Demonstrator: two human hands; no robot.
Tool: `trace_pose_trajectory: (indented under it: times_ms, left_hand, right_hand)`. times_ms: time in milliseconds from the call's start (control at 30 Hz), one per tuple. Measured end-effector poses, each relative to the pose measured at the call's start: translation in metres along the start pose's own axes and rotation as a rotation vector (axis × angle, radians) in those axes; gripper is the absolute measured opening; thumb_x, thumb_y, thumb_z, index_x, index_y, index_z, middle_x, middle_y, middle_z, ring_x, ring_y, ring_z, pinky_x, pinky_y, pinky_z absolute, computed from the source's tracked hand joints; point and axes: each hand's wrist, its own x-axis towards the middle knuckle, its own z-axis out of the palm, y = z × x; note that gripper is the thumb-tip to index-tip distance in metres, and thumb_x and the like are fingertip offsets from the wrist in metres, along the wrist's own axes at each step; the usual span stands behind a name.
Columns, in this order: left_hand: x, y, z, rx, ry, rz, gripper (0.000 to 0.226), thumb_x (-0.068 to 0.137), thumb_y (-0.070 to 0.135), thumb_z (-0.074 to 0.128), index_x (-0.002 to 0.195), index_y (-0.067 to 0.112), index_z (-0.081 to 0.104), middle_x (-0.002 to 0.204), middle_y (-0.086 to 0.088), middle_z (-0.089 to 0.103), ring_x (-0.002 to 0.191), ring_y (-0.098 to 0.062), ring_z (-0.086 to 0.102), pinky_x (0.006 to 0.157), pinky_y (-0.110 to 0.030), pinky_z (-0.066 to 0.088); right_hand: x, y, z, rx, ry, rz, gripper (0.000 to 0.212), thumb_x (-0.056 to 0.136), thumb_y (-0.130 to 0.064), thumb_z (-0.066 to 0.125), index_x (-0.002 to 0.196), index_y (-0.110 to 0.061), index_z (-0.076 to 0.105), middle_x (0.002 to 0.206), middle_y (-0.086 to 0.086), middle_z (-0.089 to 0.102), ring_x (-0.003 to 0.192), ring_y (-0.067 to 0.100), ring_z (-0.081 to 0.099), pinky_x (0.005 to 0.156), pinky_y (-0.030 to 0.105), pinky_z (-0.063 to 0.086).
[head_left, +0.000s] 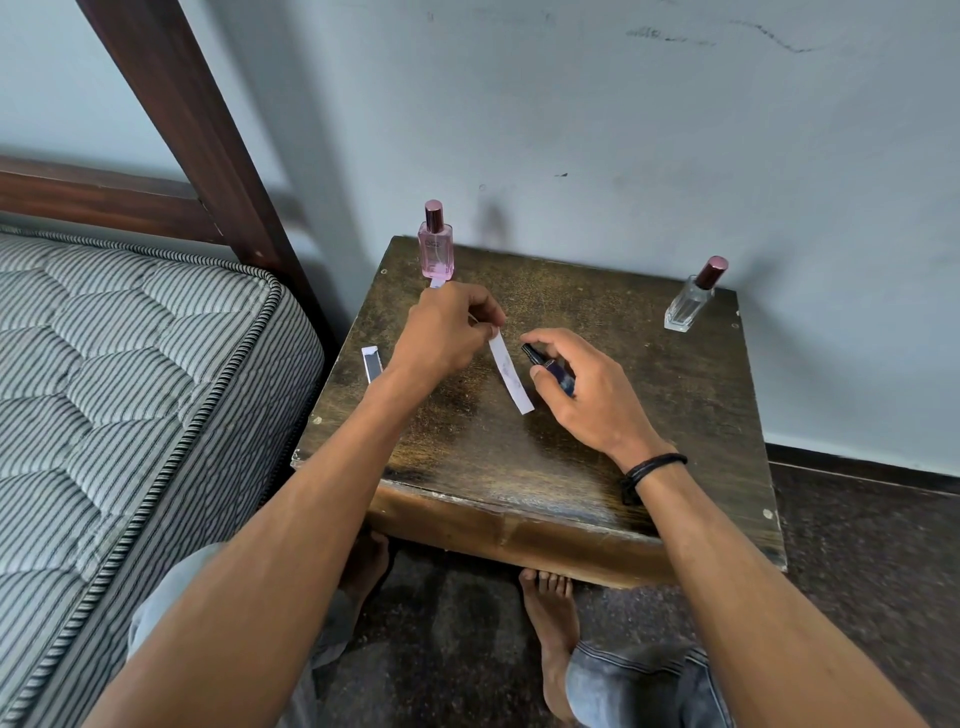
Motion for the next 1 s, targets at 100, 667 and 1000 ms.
trace_pose_trajectory:
  times_ms: [100, 667, 1000]
  left_hand:
    - [0.000, 0.000, 0.001, 0.011, -0.001, 0.012, 0.019, 0.088, 0.010, 0.074, 0.083, 0.028, 0.072, 0.080, 0.018, 0.066, 0.082, -0.005, 0.067, 0.087, -0.033, 0.058]
    - [-0.002, 0.002, 0.001, 0.109, 0.000, 0.021, 0.014, 0.088, 0.012, 0.071, 0.091, 0.024, 0.078, 0.084, 0.011, 0.072, 0.089, -0.012, 0.071, 0.093, -0.038, 0.056]
    - [-0.001, 0.001, -0.021, 0.168, -0.101, 0.030, 0.020, 0.085, 0.016, 0.079, 0.102, 0.024, 0.073, 0.090, 0.015, 0.064, 0.084, -0.004, 0.062, 0.084, -0.025, 0.047]
  right_hand:
    - [0.000, 0.000, 0.000, -0.007, 0.001, -0.005, 0.034, 0.098, -0.020, 0.062, 0.131, -0.026, 0.061, 0.114, -0.021, 0.058, 0.097, 0.002, 0.061, 0.083, 0.027, 0.053]
    - [0.000, 0.002, 0.001, -0.057, 0.018, -0.014, 0.034, 0.097, -0.020, 0.064, 0.130, -0.026, 0.063, 0.104, -0.030, 0.052, 0.092, -0.001, 0.056, 0.075, 0.011, 0.040]
    - [0.001, 0.005, 0.001, -0.068, 0.017, 0.000, 0.036, 0.097, -0.021, 0.064, 0.132, -0.028, 0.061, 0.104, -0.037, 0.050, 0.090, -0.003, 0.055, 0.075, 0.002, 0.037]
